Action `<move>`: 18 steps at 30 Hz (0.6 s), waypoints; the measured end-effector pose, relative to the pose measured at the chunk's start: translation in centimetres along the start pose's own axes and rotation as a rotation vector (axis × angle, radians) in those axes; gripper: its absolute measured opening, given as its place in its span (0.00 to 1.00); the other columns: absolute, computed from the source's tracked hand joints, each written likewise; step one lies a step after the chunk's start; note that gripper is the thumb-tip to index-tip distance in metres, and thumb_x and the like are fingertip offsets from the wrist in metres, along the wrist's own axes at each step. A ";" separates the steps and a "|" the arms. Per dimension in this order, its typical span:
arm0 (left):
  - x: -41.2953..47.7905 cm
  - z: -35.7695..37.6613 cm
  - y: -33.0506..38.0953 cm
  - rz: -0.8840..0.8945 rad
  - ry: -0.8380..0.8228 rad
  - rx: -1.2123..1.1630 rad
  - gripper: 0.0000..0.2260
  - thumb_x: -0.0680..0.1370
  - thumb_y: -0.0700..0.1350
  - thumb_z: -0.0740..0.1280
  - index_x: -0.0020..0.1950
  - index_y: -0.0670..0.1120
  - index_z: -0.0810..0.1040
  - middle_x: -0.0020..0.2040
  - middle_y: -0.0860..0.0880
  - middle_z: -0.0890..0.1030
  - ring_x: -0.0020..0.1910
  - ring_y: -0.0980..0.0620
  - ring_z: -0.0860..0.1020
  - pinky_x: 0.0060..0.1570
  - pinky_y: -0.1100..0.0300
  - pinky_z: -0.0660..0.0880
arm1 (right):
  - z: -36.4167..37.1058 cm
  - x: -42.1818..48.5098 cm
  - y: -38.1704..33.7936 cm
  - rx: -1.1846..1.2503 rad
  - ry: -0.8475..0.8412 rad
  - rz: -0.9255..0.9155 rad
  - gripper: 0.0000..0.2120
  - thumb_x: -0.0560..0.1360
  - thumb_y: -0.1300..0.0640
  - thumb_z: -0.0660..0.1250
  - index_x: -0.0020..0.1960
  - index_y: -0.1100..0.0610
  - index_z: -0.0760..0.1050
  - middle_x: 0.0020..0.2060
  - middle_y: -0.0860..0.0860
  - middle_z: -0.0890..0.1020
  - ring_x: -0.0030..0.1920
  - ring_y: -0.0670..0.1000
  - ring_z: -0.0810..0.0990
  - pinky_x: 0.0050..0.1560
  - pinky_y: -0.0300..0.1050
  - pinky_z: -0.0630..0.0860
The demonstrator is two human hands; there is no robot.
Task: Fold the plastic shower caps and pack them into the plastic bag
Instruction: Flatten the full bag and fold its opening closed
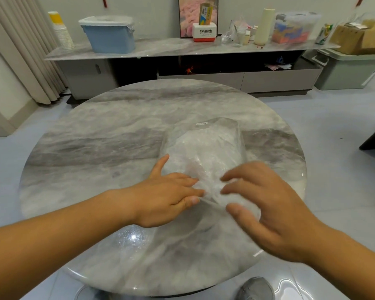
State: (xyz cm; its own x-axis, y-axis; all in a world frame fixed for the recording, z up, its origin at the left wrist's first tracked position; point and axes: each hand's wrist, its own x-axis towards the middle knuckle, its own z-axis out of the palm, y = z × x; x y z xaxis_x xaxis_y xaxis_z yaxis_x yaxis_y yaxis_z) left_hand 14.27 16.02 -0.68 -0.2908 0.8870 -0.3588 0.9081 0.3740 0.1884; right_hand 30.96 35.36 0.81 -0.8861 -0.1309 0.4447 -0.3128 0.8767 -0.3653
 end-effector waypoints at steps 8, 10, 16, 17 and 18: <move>-0.7 0.6 1.1 -0.001 0.066 -0.007 0.30 0.79 0.66 0.34 0.81 0.64 0.54 0.82 0.57 0.54 0.80 0.60 0.47 0.73 0.41 0.26 | 1.2 2.9 2.9 0.199 -0.419 0.238 0.36 0.77 0.31 0.42 0.76 0.45 0.67 0.71 0.26 0.62 0.73 0.24 0.46 0.76 0.31 0.38; -1.0 0.8 0.9 -0.009 0.110 0.034 0.31 0.79 0.65 0.34 0.81 0.63 0.53 0.81 0.55 0.55 0.80 0.58 0.48 0.75 0.40 0.30 | 1.5 2.5 3.1 0.248 -0.447 0.274 0.33 0.78 0.31 0.45 0.74 0.45 0.69 0.68 0.25 0.62 0.68 0.18 0.48 0.71 0.23 0.40; -0.9 2.4 0.1 0.088 0.425 0.203 0.21 0.84 0.57 0.51 0.66 0.50 0.77 0.62 0.46 0.72 0.60 0.46 0.70 0.67 0.42 0.71 | 2.5 1.8 3.3 0.306 -0.477 0.343 0.21 0.76 0.29 0.49 0.54 0.41 0.69 0.69 0.35 0.73 0.71 0.33 0.66 0.76 0.40 0.59; -0.8 2.6 0.0 0.087 0.496 0.209 0.19 0.84 0.56 0.53 0.62 0.49 0.79 0.58 0.46 0.72 0.56 0.46 0.70 0.61 0.46 0.74 | 2.4 1.8 3.4 0.301 -0.478 0.344 0.20 0.76 0.29 0.49 0.52 0.41 0.69 0.69 0.36 0.73 0.72 0.34 0.66 0.76 0.41 0.59; -0.7 2.6 0.2 0.075 0.547 0.197 0.18 0.84 0.56 0.54 0.60 0.50 0.79 0.57 0.46 0.71 0.55 0.46 0.69 0.57 0.49 0.74 | 2.4 1.8 3.4 0.299 -0.478 0.342 0.20 0.76 0.29 0.49 0.50 0.42 0.69 0.71 0.37 0.73 0.72 0.33 0.65 0.76 0.39 0.57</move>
State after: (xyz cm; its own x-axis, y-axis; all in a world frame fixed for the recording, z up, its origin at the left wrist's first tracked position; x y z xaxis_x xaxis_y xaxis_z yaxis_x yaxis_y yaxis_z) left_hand 15.39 14.76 -2.75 -0.2896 0.9394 0.1833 0.9558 0.2941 0.0029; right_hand 27.45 37.01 -1.56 -0.9851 -0.1197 -0.1238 -0.0074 0.7477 -0.6639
